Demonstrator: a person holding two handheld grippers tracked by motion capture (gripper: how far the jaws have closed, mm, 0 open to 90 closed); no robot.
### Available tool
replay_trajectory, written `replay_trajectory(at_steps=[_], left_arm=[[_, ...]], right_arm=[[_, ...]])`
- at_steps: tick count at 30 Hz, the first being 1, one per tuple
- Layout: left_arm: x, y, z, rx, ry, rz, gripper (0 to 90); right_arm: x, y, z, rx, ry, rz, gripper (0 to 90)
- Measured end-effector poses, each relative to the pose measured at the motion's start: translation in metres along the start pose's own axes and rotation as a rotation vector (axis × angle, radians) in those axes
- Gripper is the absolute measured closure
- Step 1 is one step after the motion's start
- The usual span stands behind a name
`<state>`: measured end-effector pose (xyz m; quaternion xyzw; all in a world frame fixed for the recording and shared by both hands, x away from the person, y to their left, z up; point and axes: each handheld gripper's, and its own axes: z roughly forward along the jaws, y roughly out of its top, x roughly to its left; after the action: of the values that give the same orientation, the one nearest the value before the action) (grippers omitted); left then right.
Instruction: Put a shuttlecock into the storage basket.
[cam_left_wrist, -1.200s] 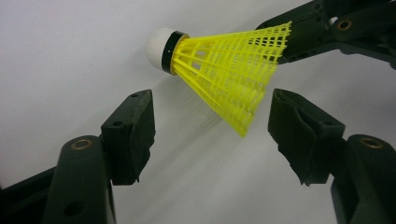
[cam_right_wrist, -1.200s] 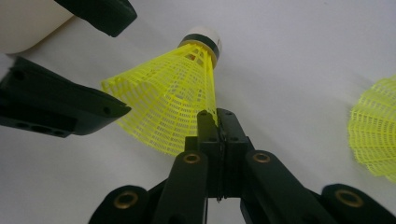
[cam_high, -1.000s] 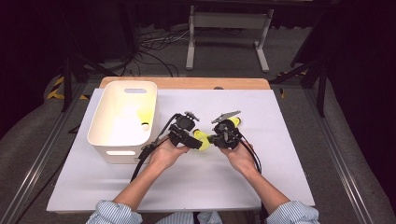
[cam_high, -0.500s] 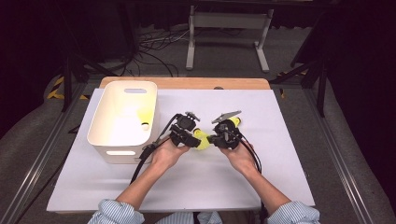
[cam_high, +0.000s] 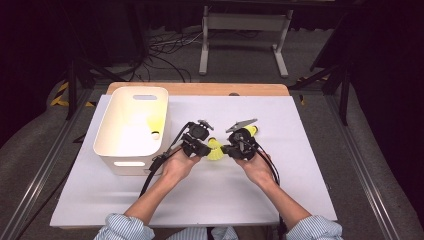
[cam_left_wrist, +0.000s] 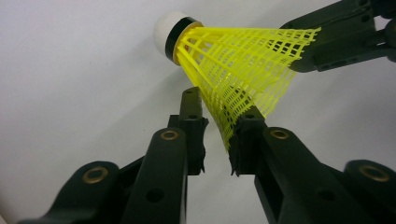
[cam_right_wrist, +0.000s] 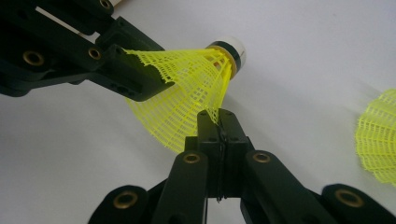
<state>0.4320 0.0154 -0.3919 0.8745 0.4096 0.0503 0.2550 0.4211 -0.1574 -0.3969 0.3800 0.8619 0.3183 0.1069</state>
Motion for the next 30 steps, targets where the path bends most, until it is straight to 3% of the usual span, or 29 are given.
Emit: replay_trajectory(at_steps=[8,21,30], left_arm=[[0.0014,0.0009,-0.0018,-0.004,0.004,-0.02,87.8],[0.0009,0.0048,-0.0035,0.004,0.03,-0.03,89.3],[0.0002,0.0074,-0.0045,0.005,0.058,-0.03,89.4]], right_arm=[[0.0015,0.0,-0.0007,-0.003,0.008,-0.005,89.3],[0.007,-0.0004,-0.0045,-0.006,0.014,-0.039,81.3],[0.0087,-0.0025,-0.0095,-0.028,0.019,-0.043,57.1]])
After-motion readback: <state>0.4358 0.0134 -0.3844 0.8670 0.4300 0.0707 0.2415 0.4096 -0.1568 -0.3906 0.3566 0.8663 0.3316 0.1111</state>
